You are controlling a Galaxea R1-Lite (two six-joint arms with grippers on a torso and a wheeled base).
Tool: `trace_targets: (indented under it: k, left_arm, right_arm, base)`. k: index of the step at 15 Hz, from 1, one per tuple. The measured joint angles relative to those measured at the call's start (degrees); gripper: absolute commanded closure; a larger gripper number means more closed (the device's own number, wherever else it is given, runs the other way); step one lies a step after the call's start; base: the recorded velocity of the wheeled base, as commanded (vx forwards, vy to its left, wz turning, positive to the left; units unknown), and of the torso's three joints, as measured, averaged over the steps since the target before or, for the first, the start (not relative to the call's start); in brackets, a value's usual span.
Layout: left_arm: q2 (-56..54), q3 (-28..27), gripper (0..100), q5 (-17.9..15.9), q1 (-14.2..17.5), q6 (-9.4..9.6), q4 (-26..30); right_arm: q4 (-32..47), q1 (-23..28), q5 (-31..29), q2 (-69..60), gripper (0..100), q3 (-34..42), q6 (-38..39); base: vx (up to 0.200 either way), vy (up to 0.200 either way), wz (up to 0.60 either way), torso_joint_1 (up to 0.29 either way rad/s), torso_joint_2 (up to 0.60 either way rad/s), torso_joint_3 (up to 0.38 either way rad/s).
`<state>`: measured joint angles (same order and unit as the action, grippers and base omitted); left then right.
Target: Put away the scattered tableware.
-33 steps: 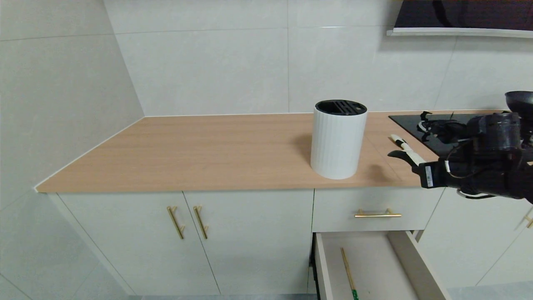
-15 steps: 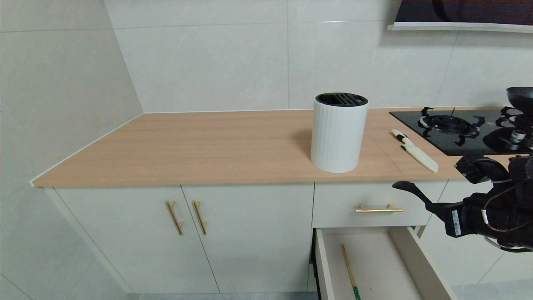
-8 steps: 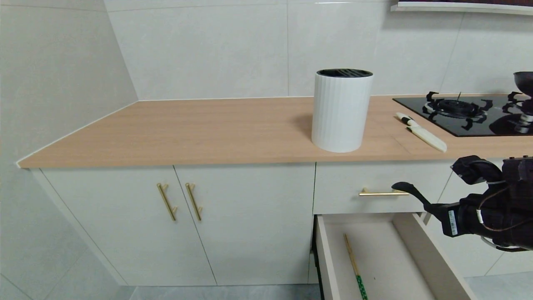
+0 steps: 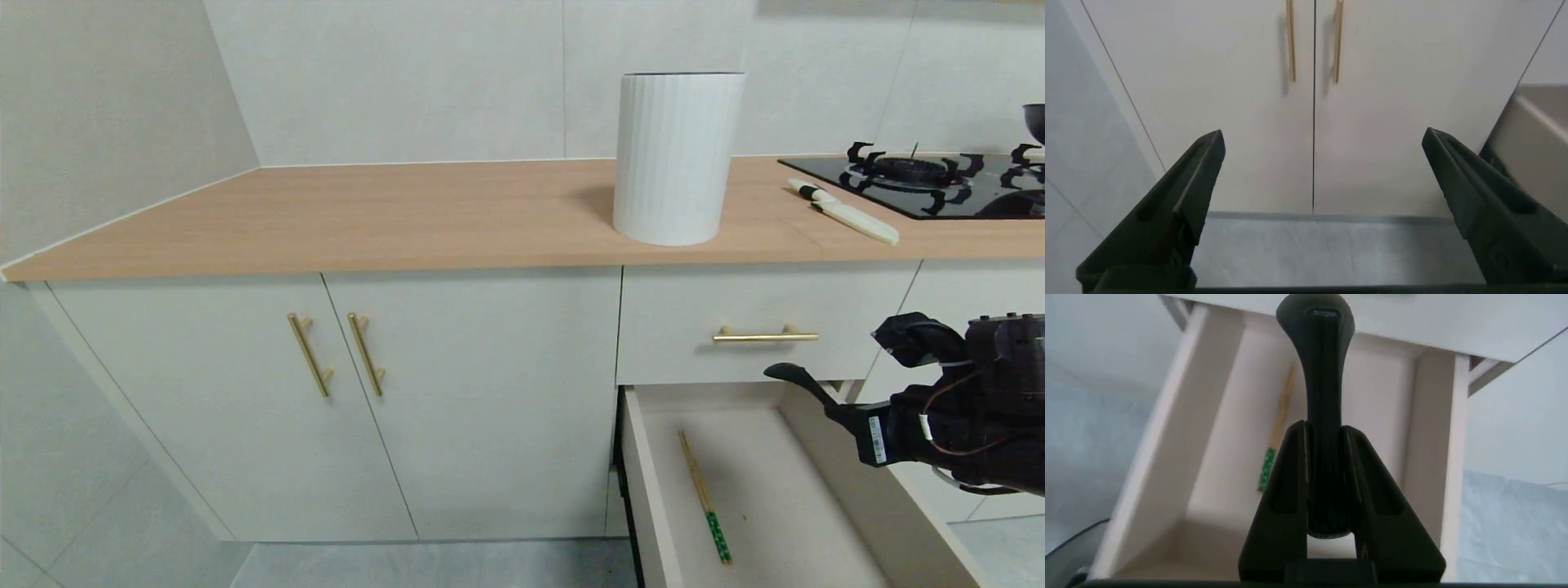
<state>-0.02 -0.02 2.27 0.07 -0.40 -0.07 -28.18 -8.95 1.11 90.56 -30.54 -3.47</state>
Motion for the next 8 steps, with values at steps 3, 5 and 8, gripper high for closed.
trace_targets:
  k: [3, 5, 8]
  left_arm:
    - [0.0, 0.02, 0, 0.0, 0.0, 0.0, -0.04]
    - [0.0, 0.02, 0, -0.02, 0.0, 0.0, -0.02]
    - [0.0, 0.02, 0, -0.02, 0.02, 0.0, -0.04]
  right_arm:
    - [-0.68, 0.22, 0.0, 1.08, 100, 0.28, -0.02]
    - [-0.9, 0.29, 0.01, 1.77, 100, 0.28, -0.02]
    - [-2.66, 0.4, 0.0, 3.17, 100, 0.44, 0.04]
  base:
    - [0.0, 0.0, 0.0, -0.09, 0.33, 0.238]
    - [0.0, 0.0, 0.0, -0.015, 0.09, 0.049]
    - [0.0, 0.0, 0.0, 0.0, 0.0, 0.0]
